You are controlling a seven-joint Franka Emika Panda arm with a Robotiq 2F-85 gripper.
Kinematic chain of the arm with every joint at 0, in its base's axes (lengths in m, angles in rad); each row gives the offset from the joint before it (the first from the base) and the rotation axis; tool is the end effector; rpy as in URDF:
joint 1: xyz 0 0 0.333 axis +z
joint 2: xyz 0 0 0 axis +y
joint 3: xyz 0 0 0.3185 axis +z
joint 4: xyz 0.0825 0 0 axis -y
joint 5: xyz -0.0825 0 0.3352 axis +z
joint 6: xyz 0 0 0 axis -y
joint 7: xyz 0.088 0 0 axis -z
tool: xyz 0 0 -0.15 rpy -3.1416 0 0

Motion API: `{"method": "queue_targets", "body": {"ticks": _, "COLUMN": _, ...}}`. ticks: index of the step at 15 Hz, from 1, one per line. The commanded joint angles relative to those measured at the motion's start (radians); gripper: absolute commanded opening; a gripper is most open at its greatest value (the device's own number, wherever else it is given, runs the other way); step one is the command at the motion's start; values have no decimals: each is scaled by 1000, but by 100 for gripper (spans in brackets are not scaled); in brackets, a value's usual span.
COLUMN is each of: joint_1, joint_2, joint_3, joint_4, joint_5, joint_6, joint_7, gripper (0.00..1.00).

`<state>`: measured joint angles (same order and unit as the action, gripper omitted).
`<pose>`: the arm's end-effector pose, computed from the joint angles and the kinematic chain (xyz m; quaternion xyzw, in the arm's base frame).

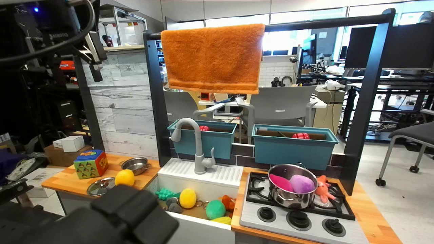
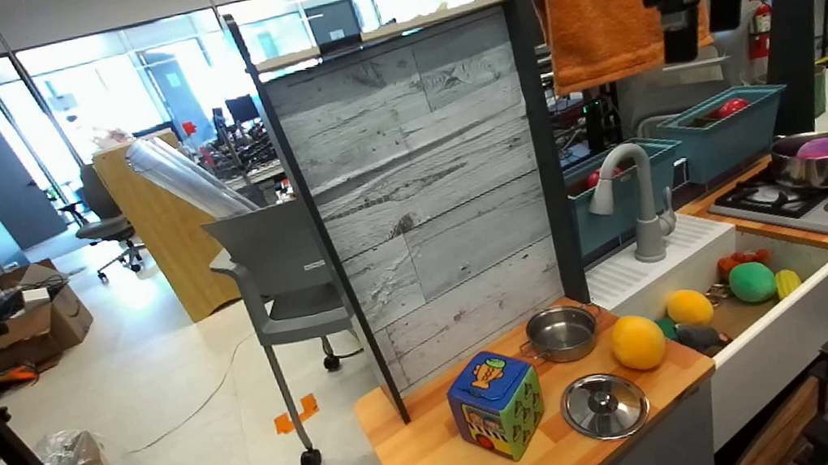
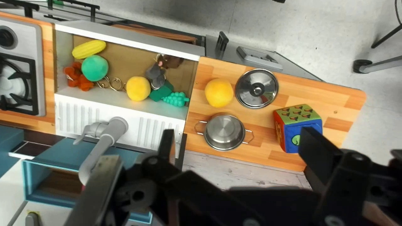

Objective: Pick up the toy on the countertop and put it in the small pot.

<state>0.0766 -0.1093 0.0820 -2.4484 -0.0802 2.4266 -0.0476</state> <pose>0.4413 0.0679 0.3432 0.9898 0.1316 0.0451 0.0296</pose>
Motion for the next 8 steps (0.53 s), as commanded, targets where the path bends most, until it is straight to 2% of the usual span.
{"method": "queue_targets", "body": {"ticks": 1, "joint_1": 16, "joint_2": 101, "joint_3": 19, "joint_4": 40, "joint_5": -4, "joint_6": 95, "joint_7": 47, "gripper": 100}}
{"method": "queue_targets", "body": {"ticks": 4, "joint_1": 16, "joint_2": 185, "joint_3": 18, "joint_4": 59, "joint_5": -20, "joint_6": 179, "joint_7": 87, "gripper": 100}}
{"method": "queue_targets", "body": {"ticks": 8, "joint_1": 18, "joint_2": 282, "joint_3": 8, "joint_4": 76, "joint_5": -27, "joint_6": 255, "joint_7": 70, "gripper": 100}}
